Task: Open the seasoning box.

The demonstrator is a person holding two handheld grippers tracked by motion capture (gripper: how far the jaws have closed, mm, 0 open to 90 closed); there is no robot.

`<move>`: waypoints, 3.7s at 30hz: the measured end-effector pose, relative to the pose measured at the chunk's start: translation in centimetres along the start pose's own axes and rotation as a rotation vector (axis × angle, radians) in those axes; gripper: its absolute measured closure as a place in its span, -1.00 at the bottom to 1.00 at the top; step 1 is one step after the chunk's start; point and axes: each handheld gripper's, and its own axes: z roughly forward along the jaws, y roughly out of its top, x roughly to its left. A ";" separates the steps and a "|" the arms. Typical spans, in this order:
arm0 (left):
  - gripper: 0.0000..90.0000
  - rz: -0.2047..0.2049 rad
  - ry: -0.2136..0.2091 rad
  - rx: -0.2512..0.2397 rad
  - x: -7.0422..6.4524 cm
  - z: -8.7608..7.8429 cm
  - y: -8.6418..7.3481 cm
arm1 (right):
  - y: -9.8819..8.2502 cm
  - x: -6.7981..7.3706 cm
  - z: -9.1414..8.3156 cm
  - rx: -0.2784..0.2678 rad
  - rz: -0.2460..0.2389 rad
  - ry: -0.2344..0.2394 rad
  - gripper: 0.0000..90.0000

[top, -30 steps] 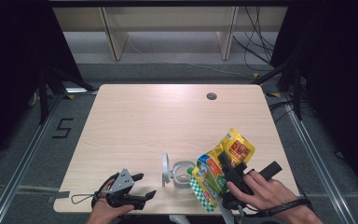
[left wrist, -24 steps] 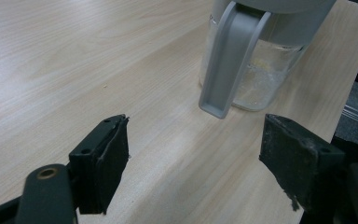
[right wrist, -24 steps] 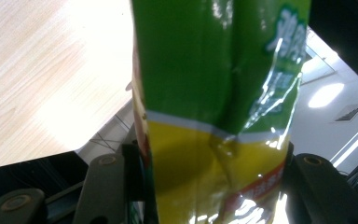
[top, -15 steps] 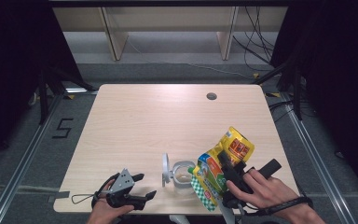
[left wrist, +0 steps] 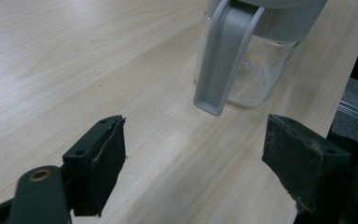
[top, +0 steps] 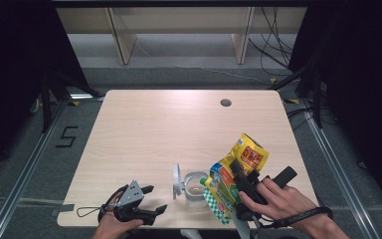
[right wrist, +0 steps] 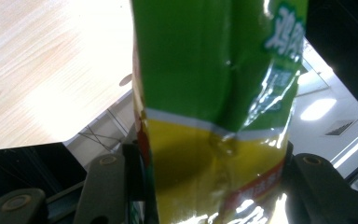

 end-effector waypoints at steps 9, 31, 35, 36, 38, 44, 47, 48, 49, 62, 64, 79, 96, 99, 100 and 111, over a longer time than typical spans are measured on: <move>-0.54 -0.026 -0.001 -0.001 -0.1 0.0 0.0 | -0.1 -0.1 -0.1 -0.001 0.002 -0.002 0.14; -0.53 -0.026 0.000 -0.001 -0.1 0.0 -0.1 | 0.0 -0.3 -0.5 -0.007 0.007 0.007 0.15; -0.53 0.005 0.003 -0.004 0.0 -0.1 0.0 | 0.3 -0.3 -0.3 -0.016 0.020 0.008 0.15; -0.53 0.000 0.004 -0.005 0.0 -0.1 0.0 | 0.3 -0.4 -0.3 -0.016 0.019 0.005 0.15; -0.53 -0.036 0.001 -0.012 -0.1 0.0 -0.1 | 0.3 -0.5 -0.3 -0.018 0.019 0.003 0.16; -0.53 -0.001 0.003 -0.009 -0.1 0.0 0.0 | 0.3 -0.6 -0.4 -0.021 -0.001 -0.001 0.16; -0.53 -0.002 0.005 -0.007 0.0 -0.1 0.0 | 0.2 -0.6 -0.5 -0.023 0.000 -0.006 0.16; -0.53 -0.031 0.005 -0.007 -0.1 0.0 -0.1 | 0.2 -0.6 -0.5 -0.020 -0.006 -0.008 0.16; -0.53 -0.026 0.005 -0.007 -0.1 0.0 -0.1 | 0.2 -0.6 -0.7 -0.013 0.000 -0.018 0.16; -0.52 -0.032 0.010 -0.011 -0.1 0.0 -0.1 | 0.1 -0.8 -0.5 -0.013 -0.010 -0.019 0.16; -0.52 -0.007 0.003 -0.006 0.0 0.0 0.0 | 0.1 -0.9 -0.6 -0.014 -0.020 -0.020 0.16; -0.52 0.002 0.004 -0.006 0.0 0.0 0.0 | -0.1 -0.8 -0.5 -0.017 -0.027 -0.011 0.17; -0.52 -0.003 0.005 -0.004 0.0 0.0 0.0 | -0.3 -0.7 -0.8 -0.019 -0.028 -0.009 0.18; -0.52 0.001 0.005 -0.005 0.0 0.0 0.0 | -0.3 -0.6 -0.8 -0.020 -0.016 -0.017 0.18; -0.52 0.000 0.005 -0.005 0.0 0.0 0.0 | -0.3 -0.7 -0.8 -0.021 -0.017 -0.016 0.18; -0.53 -0.028 0.004 -0.005 -0.1 0.0 -0.1 | -0.3 -0.7 -0.8 -0.024 -0.026 -0.011 0.19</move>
